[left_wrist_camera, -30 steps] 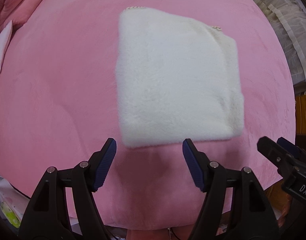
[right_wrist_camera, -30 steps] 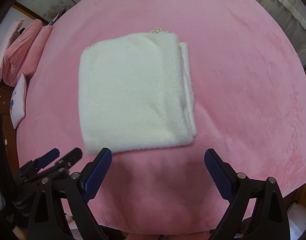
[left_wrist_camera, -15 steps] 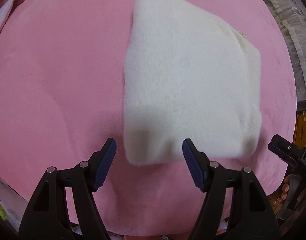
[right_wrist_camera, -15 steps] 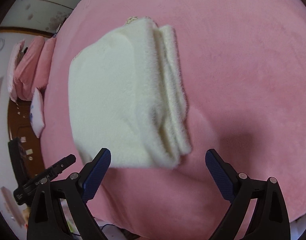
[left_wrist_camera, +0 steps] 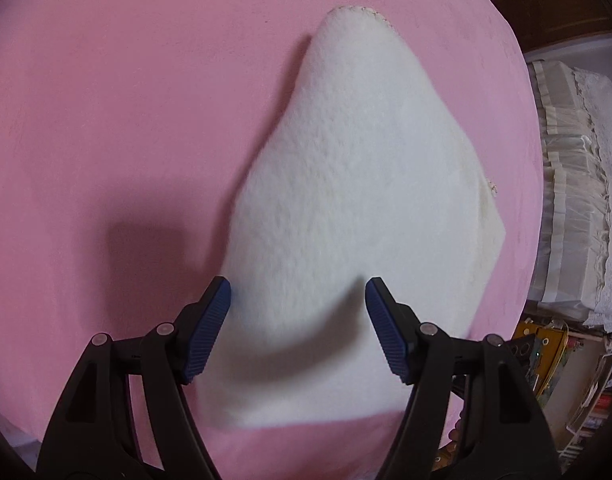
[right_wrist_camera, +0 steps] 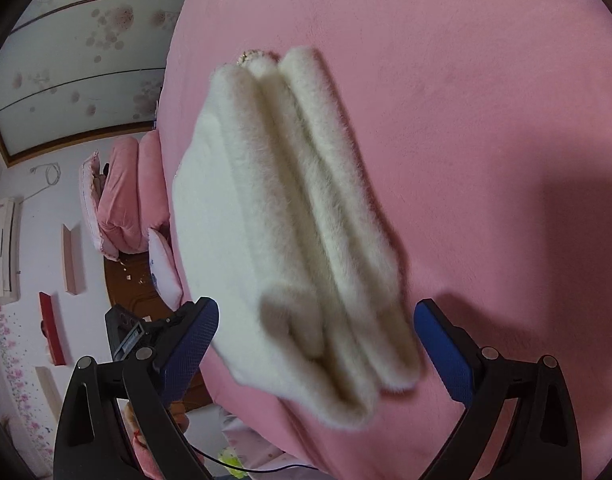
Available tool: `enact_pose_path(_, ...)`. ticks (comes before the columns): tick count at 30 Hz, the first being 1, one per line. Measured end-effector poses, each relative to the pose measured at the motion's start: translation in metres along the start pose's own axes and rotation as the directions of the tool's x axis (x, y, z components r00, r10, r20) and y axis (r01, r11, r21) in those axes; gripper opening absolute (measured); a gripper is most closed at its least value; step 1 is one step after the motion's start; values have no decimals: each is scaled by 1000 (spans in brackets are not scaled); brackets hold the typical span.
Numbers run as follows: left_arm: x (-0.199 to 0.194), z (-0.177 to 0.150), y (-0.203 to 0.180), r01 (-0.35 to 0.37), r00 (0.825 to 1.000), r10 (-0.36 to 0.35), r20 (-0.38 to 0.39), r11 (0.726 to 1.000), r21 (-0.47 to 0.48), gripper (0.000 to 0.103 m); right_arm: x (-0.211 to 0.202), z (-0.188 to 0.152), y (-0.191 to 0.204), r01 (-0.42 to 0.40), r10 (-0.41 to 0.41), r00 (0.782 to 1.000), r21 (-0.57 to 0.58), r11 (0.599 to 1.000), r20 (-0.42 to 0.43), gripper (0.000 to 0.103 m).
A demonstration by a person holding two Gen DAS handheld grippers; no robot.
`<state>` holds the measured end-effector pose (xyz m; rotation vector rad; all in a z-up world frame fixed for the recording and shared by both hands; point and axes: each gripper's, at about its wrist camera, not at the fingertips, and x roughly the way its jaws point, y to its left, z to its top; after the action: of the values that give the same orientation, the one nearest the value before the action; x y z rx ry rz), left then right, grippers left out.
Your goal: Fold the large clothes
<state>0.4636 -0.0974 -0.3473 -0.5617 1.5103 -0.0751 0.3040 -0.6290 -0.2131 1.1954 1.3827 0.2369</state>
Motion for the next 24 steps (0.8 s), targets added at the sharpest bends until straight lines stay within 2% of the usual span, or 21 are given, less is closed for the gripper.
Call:
enact_pose_path(4,12,16,2,-10,1000,10,-5,998,70,69,19,12,-3,2,-2,1000,-25,1000,-2,99)
enact_pose_path(12,25,38,5,52,998,-46,-48,991,125,76,34,30,13,-10,12,1000,-92,996,22,98)
enact_pose_path(14,29,43,3,64,998,-59,-37,985,158,79,41,30,16,-8,10,1000,-106,994,16,89)
enact_pose_path(16,34,47,0,64,998,-59,-31,980,191,82,47,22,21,27,-25,999,-112,993,20,79)
enact_pose_path(21,41,48,-2,75,997,-72,-24,975,209,84,40,12,17,21,-17,1000,-143,989,27,67)
enact_pose_path(24,44,40,-4,76,997,-79,12,978,195,82,33,6,14,24,-19,999,-159,987,34,61)
